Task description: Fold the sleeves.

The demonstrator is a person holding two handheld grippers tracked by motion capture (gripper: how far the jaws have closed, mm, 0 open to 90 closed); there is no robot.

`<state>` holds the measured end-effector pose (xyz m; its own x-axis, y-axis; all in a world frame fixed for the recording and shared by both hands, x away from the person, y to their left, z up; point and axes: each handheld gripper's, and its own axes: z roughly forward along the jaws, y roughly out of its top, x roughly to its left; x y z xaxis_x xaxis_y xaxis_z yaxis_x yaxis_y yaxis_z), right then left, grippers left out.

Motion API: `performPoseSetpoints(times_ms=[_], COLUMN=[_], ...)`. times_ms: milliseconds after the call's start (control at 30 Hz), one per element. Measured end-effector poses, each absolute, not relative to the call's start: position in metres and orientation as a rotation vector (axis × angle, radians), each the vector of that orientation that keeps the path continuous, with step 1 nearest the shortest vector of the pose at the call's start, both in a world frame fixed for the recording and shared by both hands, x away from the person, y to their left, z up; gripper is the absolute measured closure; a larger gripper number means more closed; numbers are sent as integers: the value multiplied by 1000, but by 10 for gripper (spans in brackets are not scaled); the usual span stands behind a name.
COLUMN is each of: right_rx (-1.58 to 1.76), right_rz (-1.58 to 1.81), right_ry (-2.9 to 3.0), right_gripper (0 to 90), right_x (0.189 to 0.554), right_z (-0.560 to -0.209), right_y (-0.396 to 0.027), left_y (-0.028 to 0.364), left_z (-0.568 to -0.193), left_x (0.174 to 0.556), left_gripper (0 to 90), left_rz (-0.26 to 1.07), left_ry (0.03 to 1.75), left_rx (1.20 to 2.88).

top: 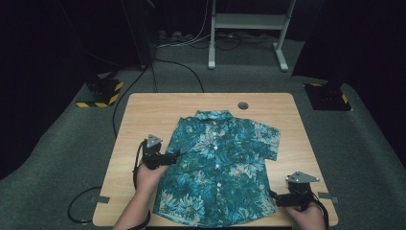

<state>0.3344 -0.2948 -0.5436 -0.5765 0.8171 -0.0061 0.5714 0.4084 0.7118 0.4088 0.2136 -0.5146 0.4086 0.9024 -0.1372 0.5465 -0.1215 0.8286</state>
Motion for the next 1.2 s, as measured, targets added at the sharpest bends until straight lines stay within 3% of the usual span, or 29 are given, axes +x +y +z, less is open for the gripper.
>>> performPoseSetpoints(times_ms=[1200], right_rx=[1196], right_rz=[964], right_ry=[2316], right_gripper=[3], right_x=[334], right_z=[-544], right_y=[-295], left_y=[258], left_z=[-540], left_x=[318], left_gripper=[27], left_rz=[524], left_ry=[1317], left_rx=[1823])
